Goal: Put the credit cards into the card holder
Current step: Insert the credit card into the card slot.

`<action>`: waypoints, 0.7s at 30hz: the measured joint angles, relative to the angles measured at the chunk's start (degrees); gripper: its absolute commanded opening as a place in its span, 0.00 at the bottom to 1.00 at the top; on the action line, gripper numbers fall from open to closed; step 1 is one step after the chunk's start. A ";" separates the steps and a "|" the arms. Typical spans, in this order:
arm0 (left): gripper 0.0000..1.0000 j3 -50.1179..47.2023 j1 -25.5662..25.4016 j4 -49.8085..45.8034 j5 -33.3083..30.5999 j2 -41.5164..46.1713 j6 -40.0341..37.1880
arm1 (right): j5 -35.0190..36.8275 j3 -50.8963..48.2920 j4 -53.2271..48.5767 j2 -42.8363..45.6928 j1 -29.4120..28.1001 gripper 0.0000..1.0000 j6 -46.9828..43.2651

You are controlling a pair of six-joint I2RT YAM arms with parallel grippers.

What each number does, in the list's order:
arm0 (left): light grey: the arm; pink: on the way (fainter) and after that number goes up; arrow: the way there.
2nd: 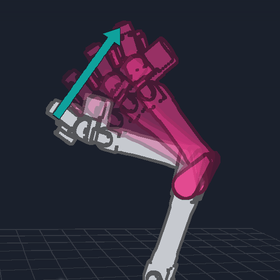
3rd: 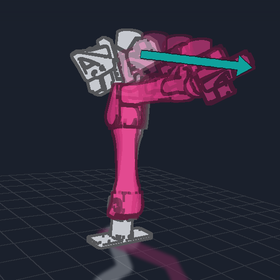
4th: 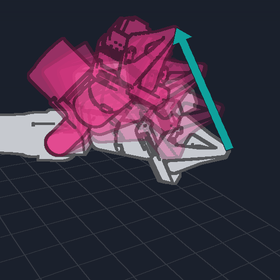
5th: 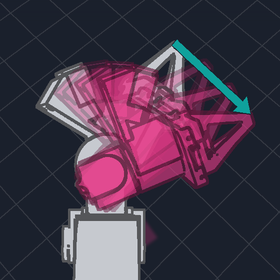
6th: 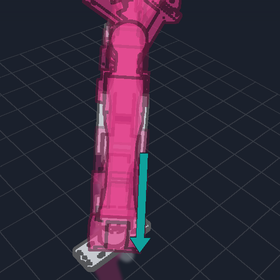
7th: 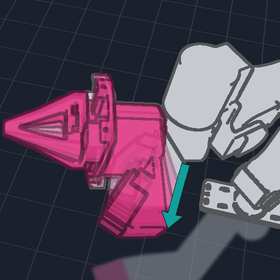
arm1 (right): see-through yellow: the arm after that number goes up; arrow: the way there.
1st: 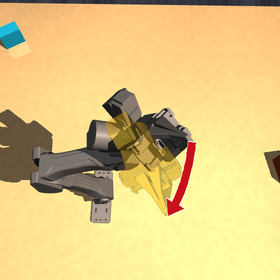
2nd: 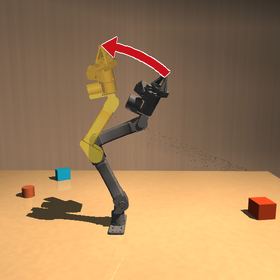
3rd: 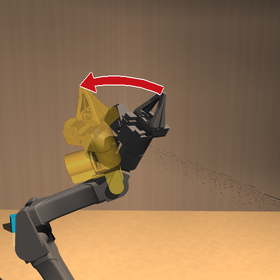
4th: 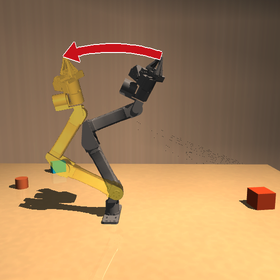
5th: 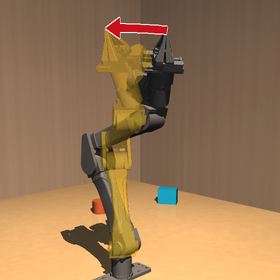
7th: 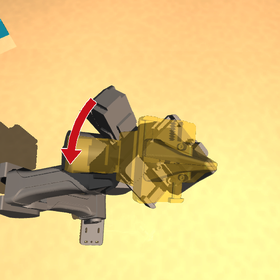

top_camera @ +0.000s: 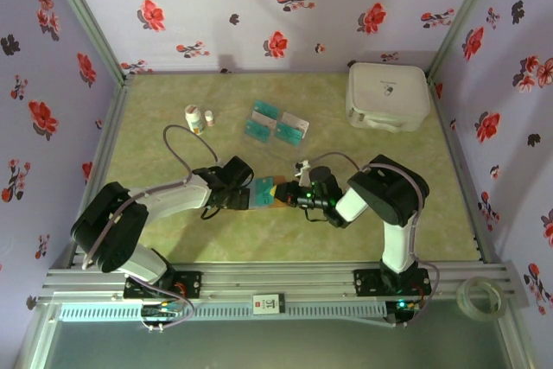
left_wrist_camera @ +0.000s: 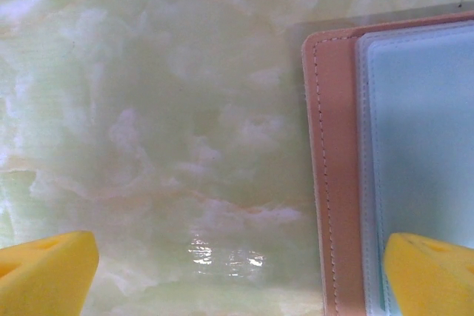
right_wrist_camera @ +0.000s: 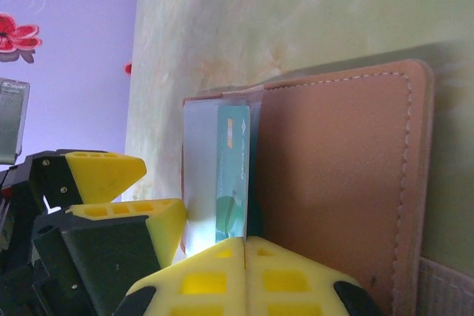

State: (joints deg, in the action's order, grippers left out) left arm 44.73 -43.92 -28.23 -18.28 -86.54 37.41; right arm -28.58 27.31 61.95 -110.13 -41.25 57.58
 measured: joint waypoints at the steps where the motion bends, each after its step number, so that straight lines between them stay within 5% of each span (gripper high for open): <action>1: 1.00 0.00 0.00 -0.02 0.00 0.00 0.00 | 0.00 0.07 -0.39 0.13 0.00 0.00 -0.15; 21: 1.00 -0.07 0.07 -0.11 -0.17 0.00 0.00 | 2.23 0.96 -15.50 7.04 -0.13 0.00 -0.57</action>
State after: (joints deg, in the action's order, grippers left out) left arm 44.66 -43.86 -28.34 -18.46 -86.54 37.41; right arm -26.35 28.27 46.46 -103.09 -41.39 57.01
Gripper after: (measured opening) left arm 0.997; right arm 0.045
